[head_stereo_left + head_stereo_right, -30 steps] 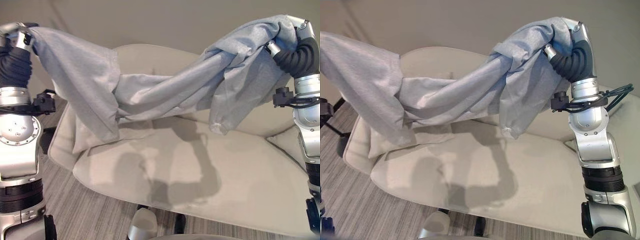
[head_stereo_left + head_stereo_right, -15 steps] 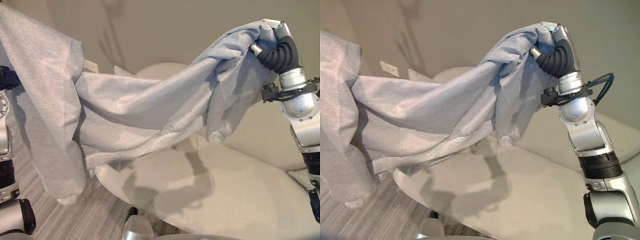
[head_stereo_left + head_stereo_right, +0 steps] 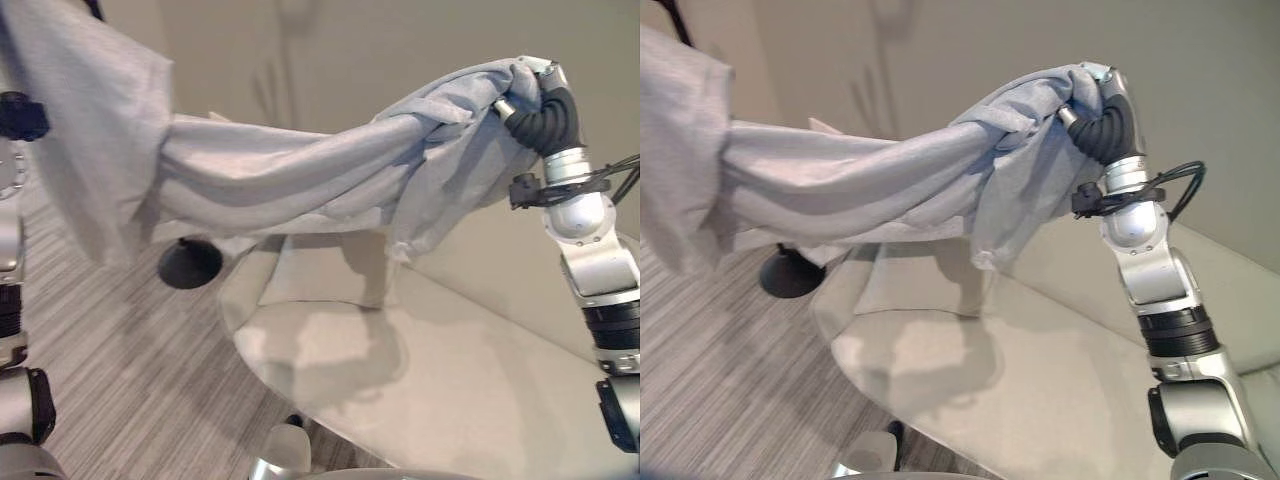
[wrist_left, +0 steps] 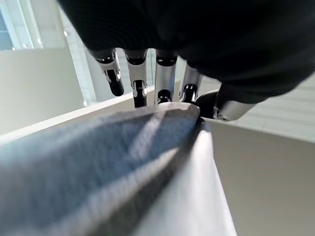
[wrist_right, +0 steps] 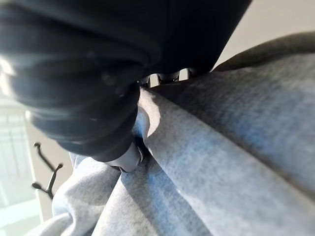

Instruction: Hang the clothes on the sofa on the clothes rack.

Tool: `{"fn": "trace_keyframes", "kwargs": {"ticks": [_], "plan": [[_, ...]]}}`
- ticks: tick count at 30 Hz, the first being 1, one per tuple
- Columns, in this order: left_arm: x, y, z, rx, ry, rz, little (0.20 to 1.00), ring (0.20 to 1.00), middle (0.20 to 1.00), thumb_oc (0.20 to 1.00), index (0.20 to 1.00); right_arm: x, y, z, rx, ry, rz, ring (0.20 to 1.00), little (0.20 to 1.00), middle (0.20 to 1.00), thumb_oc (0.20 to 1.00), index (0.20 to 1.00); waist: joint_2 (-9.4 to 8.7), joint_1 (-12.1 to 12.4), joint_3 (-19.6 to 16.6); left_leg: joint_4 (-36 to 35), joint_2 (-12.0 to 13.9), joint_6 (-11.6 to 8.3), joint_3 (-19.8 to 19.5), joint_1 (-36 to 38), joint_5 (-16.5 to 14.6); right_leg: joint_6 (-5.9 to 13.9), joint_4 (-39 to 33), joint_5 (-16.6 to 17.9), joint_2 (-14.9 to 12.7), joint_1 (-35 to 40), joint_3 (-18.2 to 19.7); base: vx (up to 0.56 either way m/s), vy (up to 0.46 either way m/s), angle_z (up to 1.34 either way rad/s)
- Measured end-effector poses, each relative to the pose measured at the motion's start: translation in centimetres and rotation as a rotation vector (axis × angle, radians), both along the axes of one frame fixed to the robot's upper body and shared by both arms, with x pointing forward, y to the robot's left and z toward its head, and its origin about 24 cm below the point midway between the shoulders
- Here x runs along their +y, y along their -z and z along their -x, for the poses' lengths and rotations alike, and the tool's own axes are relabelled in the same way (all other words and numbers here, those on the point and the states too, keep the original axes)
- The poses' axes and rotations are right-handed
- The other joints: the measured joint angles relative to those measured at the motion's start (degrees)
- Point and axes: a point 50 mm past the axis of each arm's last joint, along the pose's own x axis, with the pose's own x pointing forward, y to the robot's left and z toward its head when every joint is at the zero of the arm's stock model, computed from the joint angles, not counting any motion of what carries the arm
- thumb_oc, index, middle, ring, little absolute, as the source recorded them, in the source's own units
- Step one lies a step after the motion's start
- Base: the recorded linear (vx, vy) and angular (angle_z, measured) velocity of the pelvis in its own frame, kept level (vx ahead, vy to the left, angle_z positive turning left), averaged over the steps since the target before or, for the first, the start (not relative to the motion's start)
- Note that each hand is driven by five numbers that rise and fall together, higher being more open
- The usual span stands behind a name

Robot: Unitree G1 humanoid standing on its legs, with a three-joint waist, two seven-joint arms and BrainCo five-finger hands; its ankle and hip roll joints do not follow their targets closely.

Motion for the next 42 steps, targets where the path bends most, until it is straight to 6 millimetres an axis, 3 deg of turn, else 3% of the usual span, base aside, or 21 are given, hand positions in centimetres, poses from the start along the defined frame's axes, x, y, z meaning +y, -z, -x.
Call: {"fn": "trace_keyframes", "kwargs": {"ticks": [3,8,10,11,12,14,17,19,20,22,24,25,26,27,28,29,30,33,36,38,42], "plan": [[1.0,0.9,0.3,-0.007,-0.015,0.060,0.200,0.200,0.200,0.200,0.200,-0.7,-0.8,0.4,-0.027,0.030,0.030,0.200,0.200,0.200,0.200,0.200,-0.60,0.42,-0.50,-2.92,-3.74,-1.00,-1.36,-0.85,0.58,-6.20,-12.35,1.30,0.18,3.27,-0.12,0.01,0.043,0.29],[1.8,1.3,1.4,-0.049,-0.020,0.107,0.200,0.200,0.200,0.200,0.200,-1.3,-0.8,0.3,-0.026,0.059,0.032,0.200,0.200,0.200,0.200,0.200,0.11,0.22,-0.34,-2.94,-4.17,-1.78,-1.91,-2.72,1.13,-5.30,-13.02,2.50,0.46,3.31,-2.39,-0.02,0.130,0.31],[0.2,1.1,1.5,-0.060,0.039,0.077,0.200,0.200,0.200,0.200,0.200,-1.8,-1.3,0.6,-0.047,0.076,0.029,0.200,0.200,0.200,0.200,0.200,-0.32,-2.04,0.25,-2.28,-2.48,-1.68,4.67,-3.76,0.00,-5.72,-13.09,2.61,-1.25,3.28,-6.17,-0.04,0.150,0.88],[-0.3,0.5,1.8,-0.083,0.060,0.053,0.200,0.200,0.200,0.200,0.200,-1.9,-1.5,0.7,-0.058,0.079,0.007,0.200,0.200,0.200,0.200,0.200,-1.05,-2.68,0.74,2.56,-1.64,1.12,5.12,-6.28,-0.32,-6.02,-13.08,2.38,-2.09,3.25,-6.58,-0.04,0.385,0.62],[-0.4,0.1,2.0,-0.099,0.063,0.035,0.200,0.200,0.200,0.200,0.200,-1.5,-1.0,0.4,-0.051,0.063,-0.028,0.200,0.200,0.200,0.200,0.200,-2.41,-2.10,1.48,13.08,3.79,-2.33,0.42,-9.34,-4.48,-6.11,-13.10,2.32,-3.20,3.46,-5.71,-0.01,0.322,0.10],[-0.1,-1.0,1.9,-0.114,0.051,0.026,0.200,0.200,0.200,0.200,0.200,-1.8,-0.9,0.2,-0.041,0.074,-0.035,0.200,0.200,0.200,0.200,0.200,-3.80,-2.29,2.21,15.82,13.87,-6.55,-3.30,-10.37,-6.85,-5.91,-13.06,2.47,-3.69,3.70,-5.96,0.05,0.494,-0.08],[0.1,-0.9,1.6,-0.099,0.044,0.039,0.200,0.200,0.200,0.200,0.200,-3.8,0.0,0.7,-0.031,0.150,-0.094,0.200,0.200,0.200,0.200,0.200,-2.04,-3.83,3.40,5.73,26.49,-9.84,-5.49,-3.75,-4.74,-5.30,-12.34,2.63,-5.08,7.01,-4.97,0.01,0.373,0.11],[-0.3,-0.6,1.2,-0.087,0.059,0.041,0.200,0.200,0.200,0.200,0.200,-3.8,-0.8,1.0,-0.055,0.151,-0.076,0.200,0.200,0.200,0.200,0.200,1.12,-4.21,3.11,-0.66,24.48,-10.79,-6.80,1.22,-2.15,-3.55,-12.20,3.68,-7.91,7.84,-4.28,-0.03,0.670,-0.08],[-0.5,-0.9,1.2,-0.105,0.076,0.052,0.200,0.200,0.200,0.200,0.200,-3.7,-1.6,1.4,-0.090,0.147,-0.071,0.200,0.200,0.200,0.200,0.200,3.63,-4.02,2.66,-1.14,22.18,-15.44,-6.73,2.05,-2.29,-3.13,-12.22,3.92,-9.73,7.83,-2.92,0.00,0.714,-0.06],[-1.1,-0.7,0.6,-0.130,0.125,0.104,0.200,0.200,0.200,0.200,0.200,-2.7,-0.7,1.6,-0.082,0.102,-0.099,0.200,0.200,0.200,0.200,0.200,0.05,-4.36,2.57,3.62,12.82,-12.41,-6.66,-1.74,-3.49,-6.82,-10.88,8.72,-17.28,5.84,-3.39,0.01,0.691,0.33],[-1.7,-0.4,0.0,-0.089,0.137,0.082,0.200,0.200,0.200,0.200,0.200,-2.6,-0.5,1.6,-0.079,0.097,-0.099,0.200,0.200,0.200,0.200,0.200,1.03,-3.80,2.28,6.63,9.45,-9.06,-6.62,-3.17,-4.83,-10.97,-9.26,17.24,-19.43,3.54,-3.12,-0.05,0.567,0.21],[-1.8,-0.4,0.1,-0.088,0.138,0.075,0.200,0.200,0.200,0.200,0.200,-2.2,-0.1,1.6,-0.077,0.085,-0.126,0.200,0.200,0.200,0.200,0.200,1.73,-2.93,1.89,7.46,8.54,-7.34,-5.86,-3.68,-4.96,-10.97,-8.62,22.43,-20.80,2.14,-3.49,-0.07,0.414,-0.03],[-1.8,-0.5,0.1,-0.087,0.138,0.072,0.200,0.200,0.200,0.200,0.200,-1.9,0.3,1.6,-0.074,0.070,-0.139,0.200,0.200,0.200,0.200,0.200,2.17,-2.57,1.33,7.00,7.74,-5.61,-5.04,-3.54,-5.43,-9.80,-7.52,21.17,-22.01,0.81,-4.54,-0.06,0.442,-0.10],[-1.6,-0.7,0.3,-0.095,0.129,0.068,0.200,0.200,0.200,0.200,0.200,-1.6,0.4,1.6,-0.068,0.055,-0.132,0.200,0.200,0.200,0.200,0.200,2.83,-2.31,1.53,7.14,6.32,-3.50,-3.79,-3.48,-5.45,-4.04,-5.96,16.23,-21.44,-1.21,-4.07,-0.07,0.470,-0.04],[-1.6,-0.7,0.3,-0.095,0.127,0.067,0.200,0.200,0.200,0.200,0.200,-1.6,0.5,1.6,-0.061,0.060,-0.131,0.200,0.200,0.200,0.200,0.200,3.46,-2.39,1.54,6.77,5.05,-2.04,-4.16,-3.27,-5.14,-1.77,-3.36,11.89,-19.86,-2.61,-2.75,-0.05,0.357,0.08],[-1.8,-0.7,0.2,-0.090,0.130,0.064,0.200,0.200,0.200,0.200,0.200,-1.7,0.5,1.6,-0.059,0.063,-0.131,0.200,0.200,0.200,0.200,0.200,3.92,-2.80,1.83,5.76,4.12,-0.99,-4.61,-2.37,-4.54,-0.98,-1.29,9.42,-18.54,-3.36,-1.37,-0.08,0.303,0.55],[-2.8,0.3,-0.8,-0.045,0.163,0.057,0.200,0.200,0.200,0.200,0.200,-2.3,0.4,1.9,-0.061,0.086,-0.105,0.200,0.200,0.200,0.200,0.200,5.35,-4.27,2.04,1.94,1.39,0.80,-6.30,0.68,-2.59,-1.42,2.41,3.49,-12.72,-3.44,0.67,-0.07,0.226,0.58],[-3.1,0.9,-1.1,-0.021,0.178,0.042,0.200,0.200,0.200,0.200,0.200,-2.4,0.1,2.1,-0.069,0.090,-0.090,0.200,0.200,0.200,0.200,0.200,5.51,-4.42,1.89,-0.82,-0.40,0.40,-4.48,3.10,-1.83,1.56,3.30,0.18,-6.45,-4.89,-2.89,0.00,0.128,0.08],[-2.6,2.3,-1.1,0.021,0.161,0.049,0.200,0.200,0.200,0.200,0.200,-2.8,0.2,2.3,-0.073,0.100,-0.090,0.200,0.200,0.200,0.200,0.200,4.14,-4.34,0.73,-4.39,-2.98,0.55,-4.71,5.12,-1.05,-0.66,-1.99,0.03,-0.94,-4.60,-3.82,0.07,0.091,-0.11],[-2.5,2.8,-1.1,0.043,0.157,0.054,0.200,0.200,0.200,0.200,0.200,-3.5,0.5,2.5,-0.064,0.131,-0.101,0.200,0.200,0.200,0.200,0.200,3.32,-5.80,0.22,-6.28,-5.49,0.39,-5.44,5.76,-0.75,-5.32,-9.75,4.67,0.62,-2.38,-2.26,0.08,0.061,0.29],[-2.5,3.2,-0.5,0.032,0.166,0.058,0.200,0.200,0.200,0.200,0.200,-3.9,0.7,2.4,-0.054,0.147,-0.098,0.200,0.200,0.200,0.200,0.200,4.15,-6.06,-0.39,-7.00,-6.84,1.27,-5.64,6.47,0.15,-4.70,-13.30,7.32,-0.42,-0.51,-1.87,0.04,-0.008,0.08]]}}
